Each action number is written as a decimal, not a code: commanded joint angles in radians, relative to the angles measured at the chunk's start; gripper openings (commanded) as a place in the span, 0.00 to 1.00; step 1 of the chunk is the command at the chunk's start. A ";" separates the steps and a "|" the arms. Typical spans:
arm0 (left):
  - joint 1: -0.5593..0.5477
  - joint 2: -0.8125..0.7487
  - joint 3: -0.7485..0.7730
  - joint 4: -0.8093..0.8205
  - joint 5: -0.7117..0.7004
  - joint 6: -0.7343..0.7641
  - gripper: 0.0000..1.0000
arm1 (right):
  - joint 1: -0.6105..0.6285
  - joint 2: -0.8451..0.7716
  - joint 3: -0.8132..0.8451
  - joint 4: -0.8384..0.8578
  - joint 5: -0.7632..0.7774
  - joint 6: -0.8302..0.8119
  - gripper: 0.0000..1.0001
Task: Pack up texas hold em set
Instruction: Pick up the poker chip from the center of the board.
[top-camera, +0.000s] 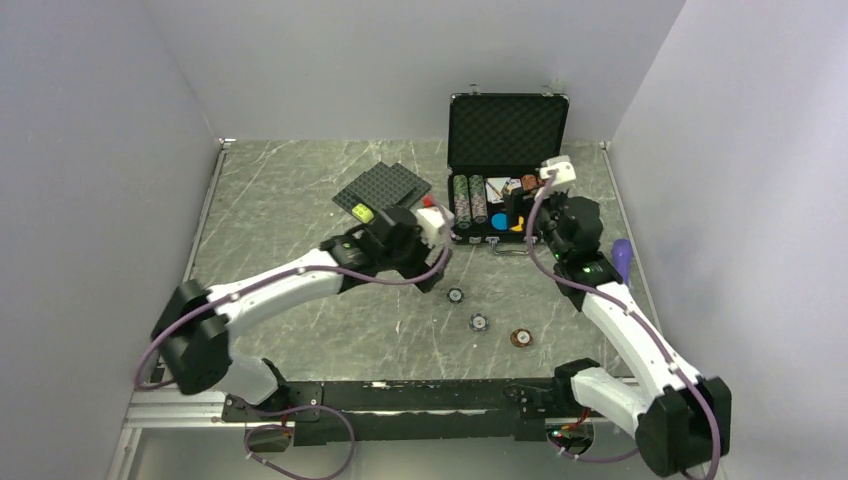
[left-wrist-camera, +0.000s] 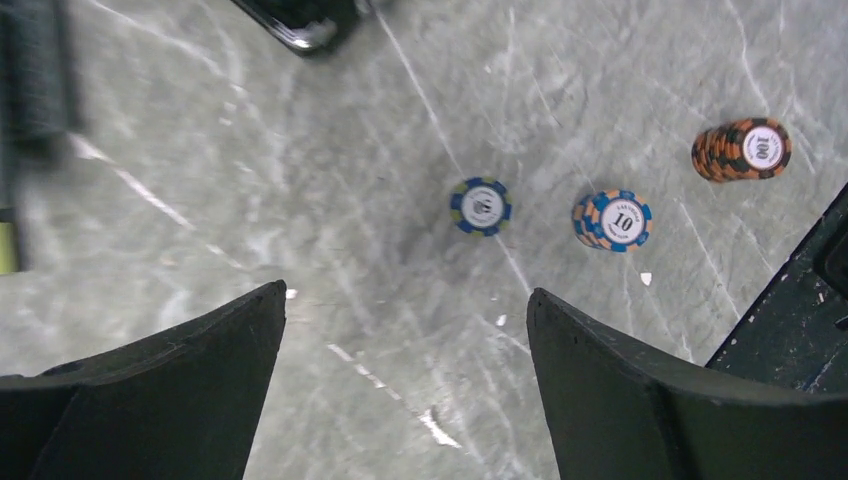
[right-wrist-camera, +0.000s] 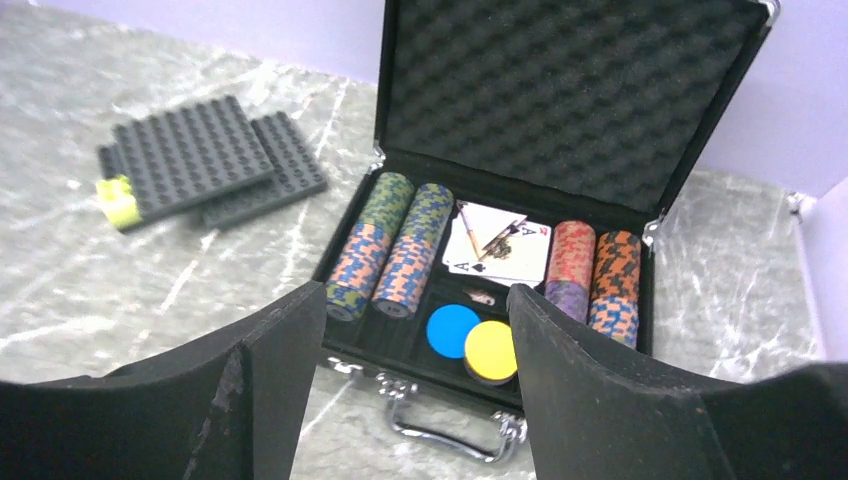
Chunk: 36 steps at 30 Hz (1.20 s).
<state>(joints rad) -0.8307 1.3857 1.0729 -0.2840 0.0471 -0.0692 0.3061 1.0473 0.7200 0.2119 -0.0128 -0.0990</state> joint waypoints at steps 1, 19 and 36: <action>-0.089 0.154 0.078 0.048 -0.075 -0.087 0.92 | -0.038 -0.129 -0.016 -0.113 -0.101 0.227 0.72; -0.162 0.562 0.338 -0.089 -0.066 -0.122 0.70 | -0.040 -0.321 -0.090 -0.173 -0.130 0.272 0.76; -0.192 0.654 0.375 -0.127 -0.069 -0.101 0.66 | -0.042 -0.329 -0.098 -0.172 -0.131 0.273 0.76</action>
<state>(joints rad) -1.0096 2.0209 1.4067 -0.3897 -0.0078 -0.1776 0.2684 0.7319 0.6270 0.0074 -0.1333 0.1612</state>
